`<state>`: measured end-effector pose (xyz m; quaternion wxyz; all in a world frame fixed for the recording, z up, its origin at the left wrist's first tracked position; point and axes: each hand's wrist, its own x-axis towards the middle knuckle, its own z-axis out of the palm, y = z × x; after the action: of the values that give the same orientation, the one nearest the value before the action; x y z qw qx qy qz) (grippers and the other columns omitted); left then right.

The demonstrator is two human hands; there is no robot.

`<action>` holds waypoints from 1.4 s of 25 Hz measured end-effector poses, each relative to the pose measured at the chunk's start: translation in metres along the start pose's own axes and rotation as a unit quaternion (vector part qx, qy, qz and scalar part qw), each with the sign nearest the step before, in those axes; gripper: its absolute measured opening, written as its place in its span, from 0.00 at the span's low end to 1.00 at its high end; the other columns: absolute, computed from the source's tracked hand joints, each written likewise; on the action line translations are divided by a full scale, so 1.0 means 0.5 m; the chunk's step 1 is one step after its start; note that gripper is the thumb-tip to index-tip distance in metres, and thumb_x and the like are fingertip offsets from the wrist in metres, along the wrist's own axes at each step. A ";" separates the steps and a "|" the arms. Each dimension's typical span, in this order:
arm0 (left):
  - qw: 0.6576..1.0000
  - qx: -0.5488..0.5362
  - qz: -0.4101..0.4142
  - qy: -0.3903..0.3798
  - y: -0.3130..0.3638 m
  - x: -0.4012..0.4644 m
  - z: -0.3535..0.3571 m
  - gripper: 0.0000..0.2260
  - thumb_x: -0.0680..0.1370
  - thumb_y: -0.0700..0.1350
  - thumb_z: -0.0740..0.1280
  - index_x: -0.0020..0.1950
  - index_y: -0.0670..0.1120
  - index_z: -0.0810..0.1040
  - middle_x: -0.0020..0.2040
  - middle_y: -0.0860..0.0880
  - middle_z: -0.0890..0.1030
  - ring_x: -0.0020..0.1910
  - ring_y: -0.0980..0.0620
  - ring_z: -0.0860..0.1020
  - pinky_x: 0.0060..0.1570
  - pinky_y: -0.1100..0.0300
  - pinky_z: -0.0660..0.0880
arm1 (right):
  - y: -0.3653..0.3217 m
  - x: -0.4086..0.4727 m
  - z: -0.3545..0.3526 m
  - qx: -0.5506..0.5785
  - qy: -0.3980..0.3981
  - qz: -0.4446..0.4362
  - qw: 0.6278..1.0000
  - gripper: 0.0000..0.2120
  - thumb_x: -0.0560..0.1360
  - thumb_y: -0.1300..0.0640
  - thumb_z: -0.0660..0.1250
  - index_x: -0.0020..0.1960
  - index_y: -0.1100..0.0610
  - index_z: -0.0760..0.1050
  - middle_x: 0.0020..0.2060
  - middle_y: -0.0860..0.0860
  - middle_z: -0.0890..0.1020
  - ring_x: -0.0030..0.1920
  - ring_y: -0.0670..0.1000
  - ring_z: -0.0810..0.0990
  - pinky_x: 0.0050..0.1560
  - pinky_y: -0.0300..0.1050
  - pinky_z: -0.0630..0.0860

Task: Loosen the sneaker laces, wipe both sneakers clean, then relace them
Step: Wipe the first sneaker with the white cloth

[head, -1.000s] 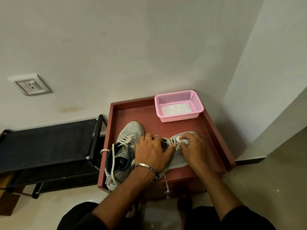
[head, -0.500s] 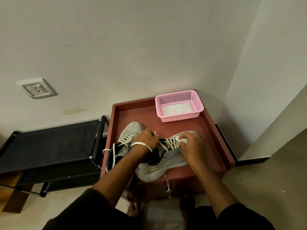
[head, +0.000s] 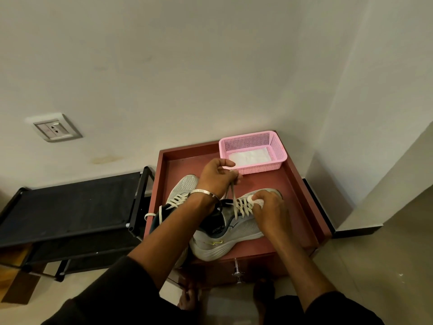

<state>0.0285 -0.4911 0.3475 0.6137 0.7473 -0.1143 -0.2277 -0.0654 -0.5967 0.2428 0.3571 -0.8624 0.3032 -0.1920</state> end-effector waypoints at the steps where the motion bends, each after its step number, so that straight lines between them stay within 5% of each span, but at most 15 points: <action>1: 0.999 0.021 0.025 -0.003 0.004 -0.007 0.000 0.08 0.78 0.32 0.66 0.50 0.44 0.74 0.39 0.43 0.82 0.34 0.51 0.80 0.40 0.60 0.79 | -0.001 0.000 0.000 0.001 0.002 0.003 1.000 0.08 0.73 0.65 0.67 0.48 0.56 0.80 0.48 0.52 0.78 0.52 0.53 0.76 0.47 0.46 0.76; 4: 0.998 -0.009 0.032 0.045 0.024 -0.008 -0.009 0.09 0.77 0.33 0.68 0.49 0.45 0.73 0.45 0.38 0.79 0.29 0.52 0.79 0.39 0.55 0.79 | -0.001 0.000 0.001 0.005 0.002 0.003 1.000 0.08 0.72 0.65 0.67 0.48 0.56 0.81 0.47 0.51 0.78 0.51 0.53 0.77 0.46 0.45 0.75; 11: 0.985 -0.149 -0.045 0.069 0.067 -0.007 -0.023 0.08 0.76 0.35 0.69 0.50 0.44 0.72 0.55 0.34 0.81 0.20 0.58 0.69 0.23 0.63 0.72 | 0.003 0.001 0.000 0.008 -0.008 0.005 1.000 0.08 0.73 0.64 0.67 0.48 0.54 0.80 0.47 0.49 0.77 0.51 0.51 0.76 0.45 0.44 0.73; 15: 0.989 -0.127 -0.015 0.070 0.120 -0.002 -0.028 0.05 0.82 0.40 0.61 0.55 0.42 0.75 0.43 0.46 0.82 0.22 0.58 0.63 0.21 0.67 0.60 | 0.006 -0.001 -0.001 0.024 -0.010 -0.003 1.000 0.07 0.73 0.65 0.66 0.47 0.55 0.80 0.45 0.49 0.76 0.50 0.51 0.76 0.46 0.46 0.76; 19: 0.989 0.003 0.145 -0.025 0.123 -0.081 -0.007 0.10 0.84 0.46 0.57 0.54 0.43 0.76 0.32 0.52 0.74 0.23 0.59 0.64 0.22 0.67 0.61 | 0.004 0.004 0.001 0.032 -0.009 -0.005 0.999 0.07 0.72 0.65 0.67 0.45 0.54 0.79 0.45 0.49 0.77 0.49 0.52 0.76 0.46 0.48 0.77; 23: 0.942 0.132 0.259 -0.169 0.041 -0.191 0.027 0.15 0.84 0.48 0.57 0.39 0.48 0.75 0.31 0.52 0.74 0.30 0.58 0.71 0.33 0.59 0.71 | 0.009 -0.008 -0.012 0.087 -0.053 -0.001 0.995 0.07 0.72 0.52 0.63 0.46 0.53 0.77 0.46 0.52 0.80 0.49 0.54 0.79 0.48 0.48 0.77; 27: 0.831 0.417 0.292 -0.223 -0.091 -0.238 0.026 0.14 0.82 0.53 0.56 0.41 0.48 0.72 0.35 0.48 0.78 0.34 0.49 0.75 0.36 0.52 0.71 | 0.006 0.004 -0.006 0.028 -0.023 0.016 0.999 0.09 0.70 0.65 0.66 0.46 0.54 0.80 0.47 0.52 0.80 0.51 0.56 0.78 0.48 0.43 0.72; 32: 0.750 0.532 0.304 -0.248 -0.194 -0.250 0.016 0.14 0.80 0.54 0.54 0.47 0.47 0.74 0.43 0.44 0.81 0.42 0.40 0.78 0.36 0.52 0.68 | 0.005 0.006 0.000 0.010 -0.009 0.018 1.000 0.09 0.71 0.67 0.67 0.46 0.56 0.81 0.48 0.54 0.80 0.51 0.56 0.77 0.46 0.43 0.71; 35: 0.697 0.590 0.319 -0.253 -0.234 -0.242 0.013 0.15 0.78 0.53 0.55 0.51 0.46 0.78 0.49 0.42 0.81 0.49 0.39 0.79 0.47 0.49 0.74 | 0.003 0.006 0.000 0.007 -0.009 0.018 1.000 0.09 0.72 0.66 0.68 0.47 0.55 0.80 0.48 0.53 0.80 0.51 0.54 0.77 0.44 0.43 0.71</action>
<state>-0.0924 -0.4165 0.2573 0.0305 0.7888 -0.6081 -0.0845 -0.0638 -0.5995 0.2419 0.3692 -0.8559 0.3139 -0.1802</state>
